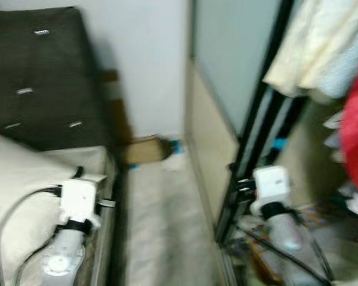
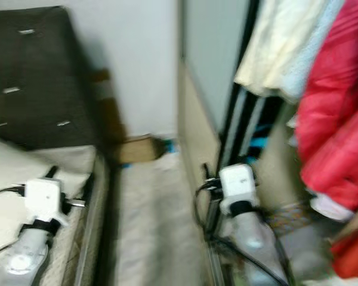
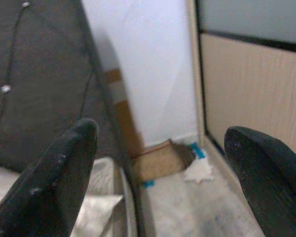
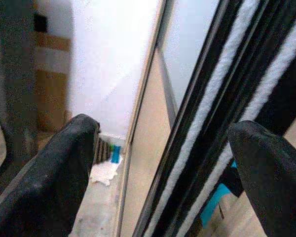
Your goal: Clean up the room
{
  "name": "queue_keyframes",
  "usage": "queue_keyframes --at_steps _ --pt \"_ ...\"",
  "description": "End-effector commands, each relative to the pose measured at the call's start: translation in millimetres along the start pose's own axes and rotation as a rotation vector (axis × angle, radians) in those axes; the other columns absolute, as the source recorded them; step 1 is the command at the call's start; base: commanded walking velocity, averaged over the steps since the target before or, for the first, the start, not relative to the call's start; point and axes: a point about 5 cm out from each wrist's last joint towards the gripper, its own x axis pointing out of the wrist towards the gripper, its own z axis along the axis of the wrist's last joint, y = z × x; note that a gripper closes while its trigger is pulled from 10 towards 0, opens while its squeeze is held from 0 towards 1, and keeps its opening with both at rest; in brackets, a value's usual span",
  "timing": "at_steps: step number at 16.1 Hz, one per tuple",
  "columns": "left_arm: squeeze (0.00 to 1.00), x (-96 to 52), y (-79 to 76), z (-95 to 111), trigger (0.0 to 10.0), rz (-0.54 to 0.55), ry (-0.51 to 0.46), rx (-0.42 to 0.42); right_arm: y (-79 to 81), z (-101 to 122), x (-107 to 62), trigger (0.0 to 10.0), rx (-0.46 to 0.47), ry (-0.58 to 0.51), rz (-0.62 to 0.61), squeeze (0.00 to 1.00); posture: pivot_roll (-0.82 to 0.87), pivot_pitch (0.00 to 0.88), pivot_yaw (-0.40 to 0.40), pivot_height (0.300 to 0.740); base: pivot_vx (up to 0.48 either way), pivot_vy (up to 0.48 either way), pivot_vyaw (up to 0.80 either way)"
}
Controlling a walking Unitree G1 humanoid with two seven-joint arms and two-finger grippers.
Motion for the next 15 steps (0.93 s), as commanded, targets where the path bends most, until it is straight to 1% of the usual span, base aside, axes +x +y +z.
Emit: queue_keyframes --at_steps 1,15 --pt "0.0 0.5 4.6 1.4 10.0 0.013 -0.003 0.021 5.7 4.7 3.4 10.0 0.016 -0.021 0.016 0.0 0.02 0.0 -0.025 0.74 0.0 0.0 0.8" --pt "0.0 3.2 4.1 2.9 10.0 0.023 -0.008 0.032 9.3 6.7 8.0 10.0 0.005 -0.043 0.039 0.0 0.02 0.0 -0.028 0.74 0.0 0.0 0.8"
